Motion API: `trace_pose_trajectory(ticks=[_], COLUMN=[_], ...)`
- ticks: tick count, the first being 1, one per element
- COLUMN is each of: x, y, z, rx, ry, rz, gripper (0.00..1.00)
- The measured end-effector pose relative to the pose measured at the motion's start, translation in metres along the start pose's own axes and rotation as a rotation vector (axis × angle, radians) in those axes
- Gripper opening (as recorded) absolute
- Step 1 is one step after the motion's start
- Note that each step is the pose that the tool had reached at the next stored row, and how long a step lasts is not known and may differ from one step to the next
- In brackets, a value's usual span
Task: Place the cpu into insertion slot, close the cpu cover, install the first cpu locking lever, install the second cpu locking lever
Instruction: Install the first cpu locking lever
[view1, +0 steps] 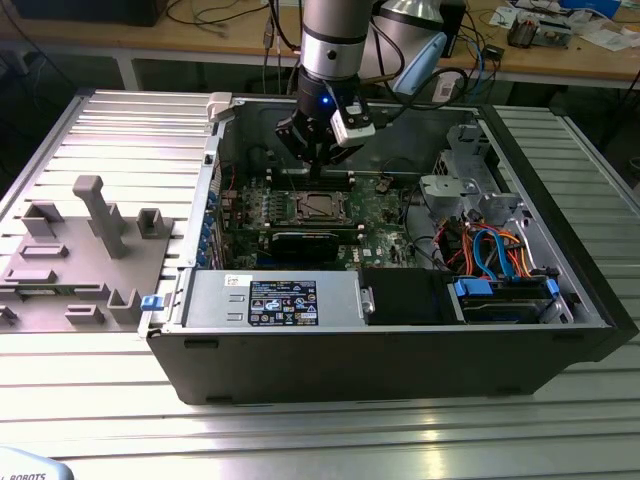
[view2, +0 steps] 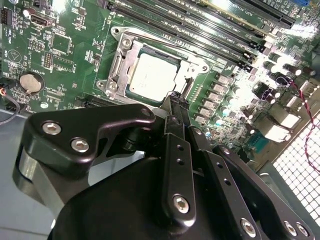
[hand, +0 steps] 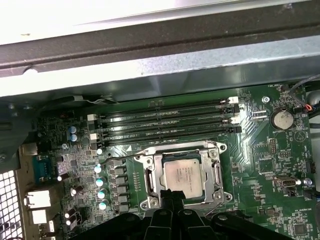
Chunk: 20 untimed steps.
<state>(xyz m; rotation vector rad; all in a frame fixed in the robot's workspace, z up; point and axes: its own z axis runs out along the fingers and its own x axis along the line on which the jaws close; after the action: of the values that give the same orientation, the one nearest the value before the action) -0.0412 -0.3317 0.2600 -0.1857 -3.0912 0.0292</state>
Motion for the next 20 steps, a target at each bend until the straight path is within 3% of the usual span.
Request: trace_pose_trajectory(ticks=[20], x=[0.0], y=[0.0], z=[0.0], rx=[0.0033], ry=[-0.0016], rz=[-0.076], gripper=[0.11])
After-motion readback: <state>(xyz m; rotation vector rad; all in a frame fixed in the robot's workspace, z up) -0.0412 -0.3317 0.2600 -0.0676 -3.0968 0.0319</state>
